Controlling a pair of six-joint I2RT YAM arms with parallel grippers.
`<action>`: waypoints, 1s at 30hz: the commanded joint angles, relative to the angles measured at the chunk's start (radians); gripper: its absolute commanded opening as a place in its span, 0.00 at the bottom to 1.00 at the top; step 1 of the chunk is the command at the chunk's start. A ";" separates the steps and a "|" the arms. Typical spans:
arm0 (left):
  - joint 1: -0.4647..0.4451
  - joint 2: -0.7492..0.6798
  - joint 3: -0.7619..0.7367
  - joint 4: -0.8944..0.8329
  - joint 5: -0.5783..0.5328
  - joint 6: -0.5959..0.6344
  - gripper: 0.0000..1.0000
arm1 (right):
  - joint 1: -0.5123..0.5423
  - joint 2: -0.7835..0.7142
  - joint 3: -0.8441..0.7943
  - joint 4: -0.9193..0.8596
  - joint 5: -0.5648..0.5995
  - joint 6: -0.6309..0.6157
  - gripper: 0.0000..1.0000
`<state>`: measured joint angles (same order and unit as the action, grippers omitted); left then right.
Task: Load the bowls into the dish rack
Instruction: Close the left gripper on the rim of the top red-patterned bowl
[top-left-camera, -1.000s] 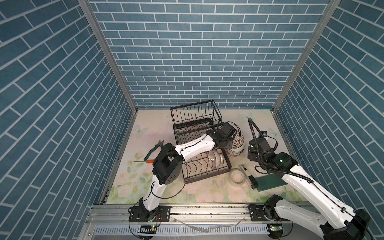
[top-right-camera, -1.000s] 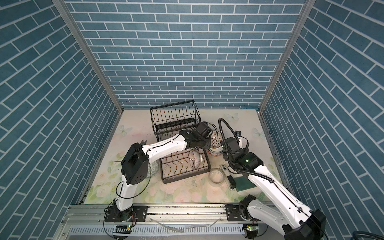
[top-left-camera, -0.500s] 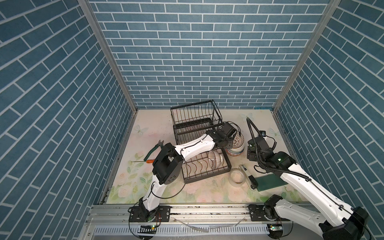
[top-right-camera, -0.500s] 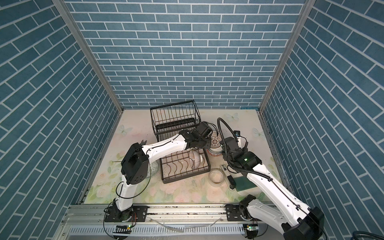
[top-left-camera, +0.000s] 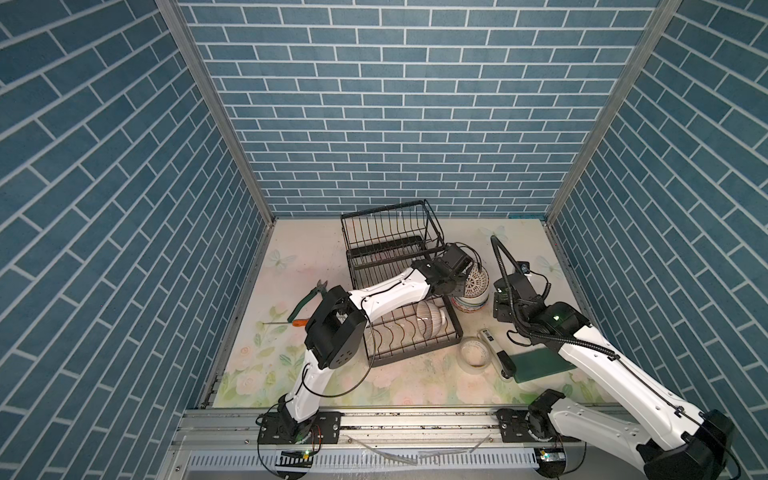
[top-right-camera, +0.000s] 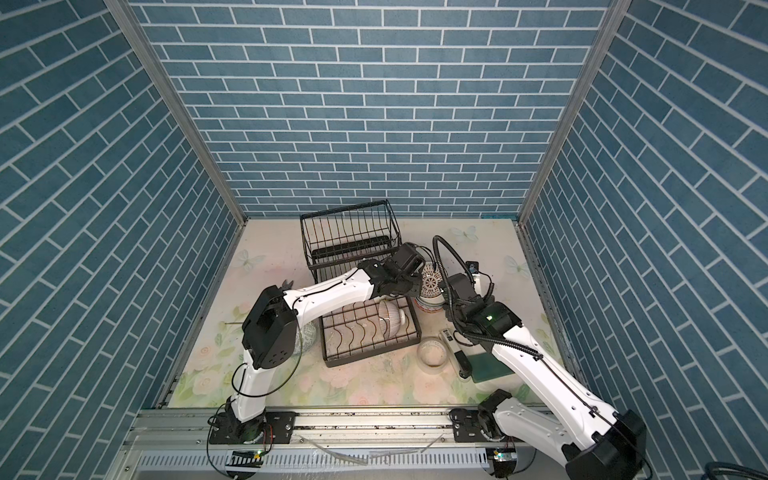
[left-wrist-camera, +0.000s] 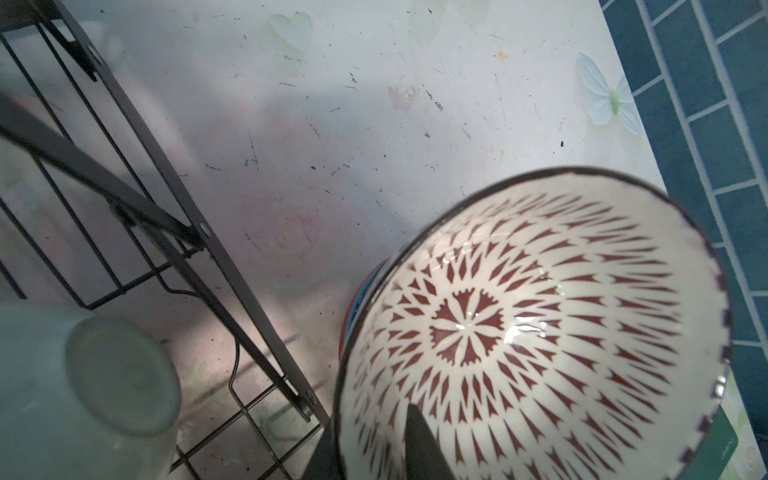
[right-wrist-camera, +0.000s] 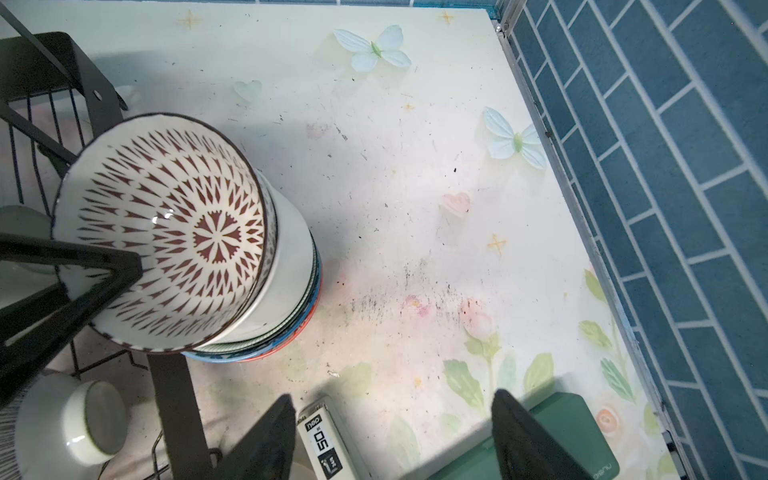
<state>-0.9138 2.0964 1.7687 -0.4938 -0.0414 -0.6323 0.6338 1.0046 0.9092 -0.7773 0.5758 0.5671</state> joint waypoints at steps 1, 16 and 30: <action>-0.001 -0.035 0.007 0.013 0.000 -0.001 0.25 | -0.003 0.009 0.023 -0.003 0.018 -0.024 0.75; 0.006 -0.088 -0.068 0.092 0.007 -0.022 0.10 | -0.003 0.014 0.040 0.000 0.016 -0.046 0.74; 0.009 -0.113 -0.115 0.178 0.044 -0.027 0.00 | -0.004 0.016 0.043 -0.003 0.015 -0.046 0.74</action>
<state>-0.9092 2.0346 1.6684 -0.3626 -0.0097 -0.6430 0.6338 1.0180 0.9108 -0.7773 0.5758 0.5404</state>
